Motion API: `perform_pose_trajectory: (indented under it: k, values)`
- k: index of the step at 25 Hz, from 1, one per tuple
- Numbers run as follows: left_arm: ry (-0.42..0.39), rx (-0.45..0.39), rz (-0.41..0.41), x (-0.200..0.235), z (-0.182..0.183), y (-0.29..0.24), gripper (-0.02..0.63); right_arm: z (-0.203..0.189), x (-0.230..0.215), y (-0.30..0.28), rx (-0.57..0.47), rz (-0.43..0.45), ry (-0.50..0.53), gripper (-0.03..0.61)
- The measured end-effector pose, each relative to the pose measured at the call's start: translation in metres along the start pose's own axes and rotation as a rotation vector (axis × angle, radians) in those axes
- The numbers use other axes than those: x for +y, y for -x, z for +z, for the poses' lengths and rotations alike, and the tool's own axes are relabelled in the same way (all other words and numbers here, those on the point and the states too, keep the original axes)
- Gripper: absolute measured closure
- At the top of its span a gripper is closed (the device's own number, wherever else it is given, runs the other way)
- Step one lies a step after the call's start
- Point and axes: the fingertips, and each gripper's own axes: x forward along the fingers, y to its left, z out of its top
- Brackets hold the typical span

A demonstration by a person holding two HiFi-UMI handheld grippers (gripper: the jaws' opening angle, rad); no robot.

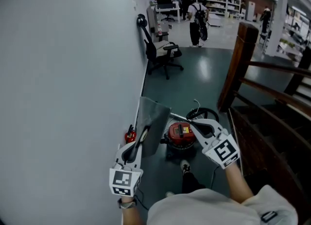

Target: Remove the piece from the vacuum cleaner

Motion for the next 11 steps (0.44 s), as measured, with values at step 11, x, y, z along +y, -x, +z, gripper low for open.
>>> perform_pose_trajectory:
  k: [11]
  values:
    - [0.001,0.008,0.018,-0.0065,0.0014,0.0012,0.586,-0.0071,-0.0012,0.0073,0.011,0.011,-0.002,0.551]
